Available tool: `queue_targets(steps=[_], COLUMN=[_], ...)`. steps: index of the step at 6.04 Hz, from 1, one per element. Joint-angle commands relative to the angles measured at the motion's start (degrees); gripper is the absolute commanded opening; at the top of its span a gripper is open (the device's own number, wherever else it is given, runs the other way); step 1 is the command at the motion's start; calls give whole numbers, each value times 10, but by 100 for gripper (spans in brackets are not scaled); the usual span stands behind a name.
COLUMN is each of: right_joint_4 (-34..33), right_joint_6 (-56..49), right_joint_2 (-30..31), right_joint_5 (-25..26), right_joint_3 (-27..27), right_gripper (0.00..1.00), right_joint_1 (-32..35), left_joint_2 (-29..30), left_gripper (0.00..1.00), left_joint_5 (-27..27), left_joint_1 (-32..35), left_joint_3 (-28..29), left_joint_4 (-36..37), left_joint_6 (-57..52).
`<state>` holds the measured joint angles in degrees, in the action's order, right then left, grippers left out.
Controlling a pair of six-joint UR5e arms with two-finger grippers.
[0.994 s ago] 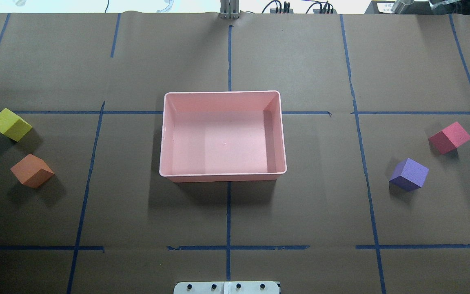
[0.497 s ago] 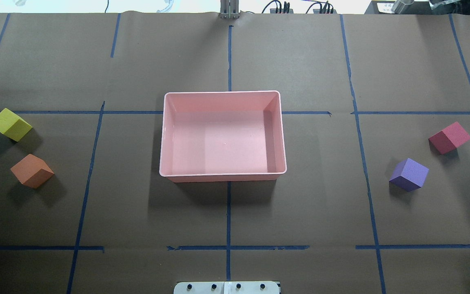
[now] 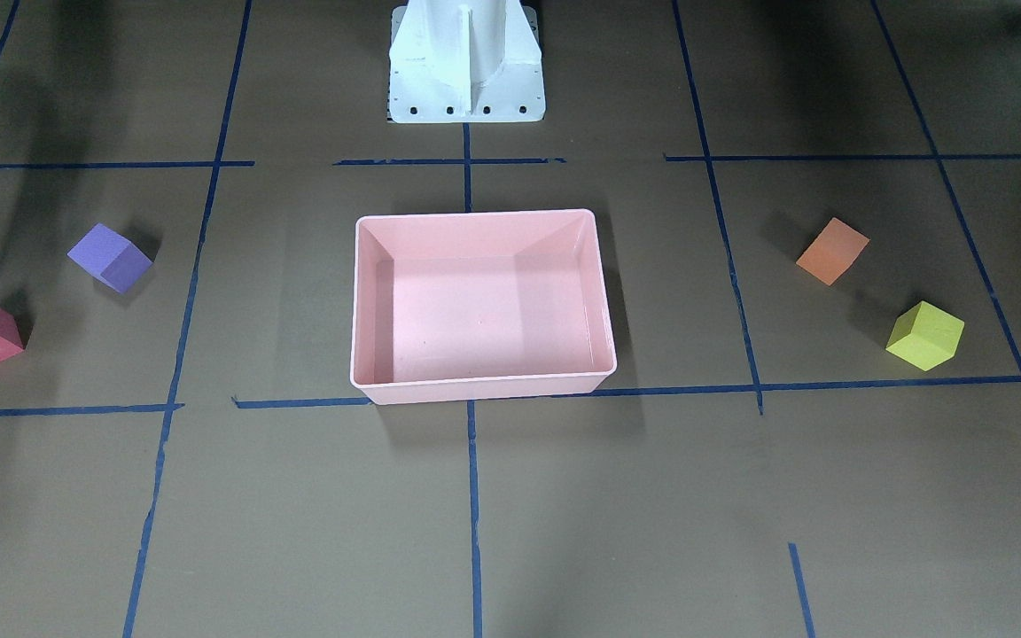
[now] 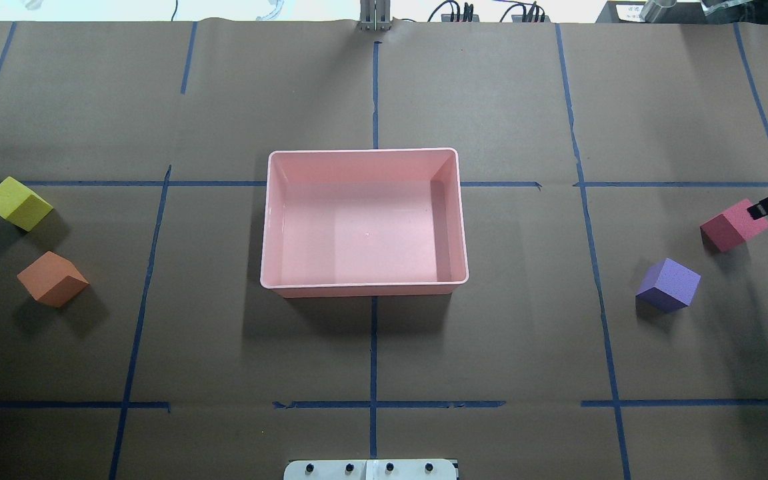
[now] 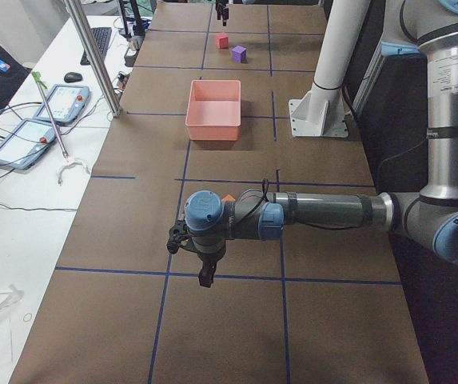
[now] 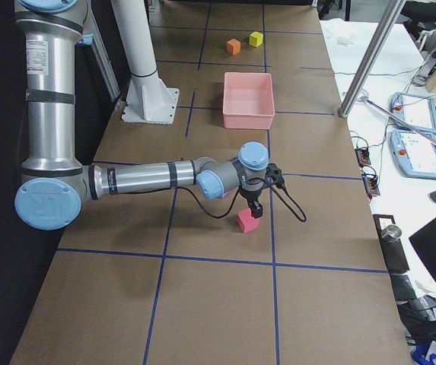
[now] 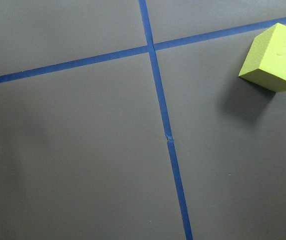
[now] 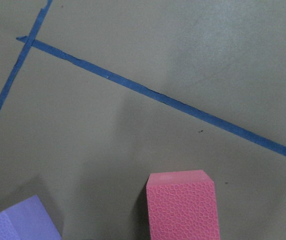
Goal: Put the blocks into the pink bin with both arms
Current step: 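Lower the right gripper onto the pink cube and close on it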
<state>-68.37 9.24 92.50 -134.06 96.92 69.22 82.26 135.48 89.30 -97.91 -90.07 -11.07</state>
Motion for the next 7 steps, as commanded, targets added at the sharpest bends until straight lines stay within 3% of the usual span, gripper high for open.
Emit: queue_targets(steps=[1, 3, 7], right_joint_4=[17, 17, 17], right_joint_6=[11, 9, -7], right_joint_2=[-1, -21, -38], right_joint_5=[6, 36, 42], right_joint_3=[-16, -52, -104], right_gripper=[100, 100, 100], right_joint_1=[-21, -22, -48], left_joint_2=[0, 0, 0], left_gripper=[100, 100, 100], left_joint_5=[0, 0, 1], left_joint_1=[0, 0, 0], left_joint_3=[0, 0, -2], left_joint_4=[0, -1, -3], left_joint_6=[0, 0, 0])
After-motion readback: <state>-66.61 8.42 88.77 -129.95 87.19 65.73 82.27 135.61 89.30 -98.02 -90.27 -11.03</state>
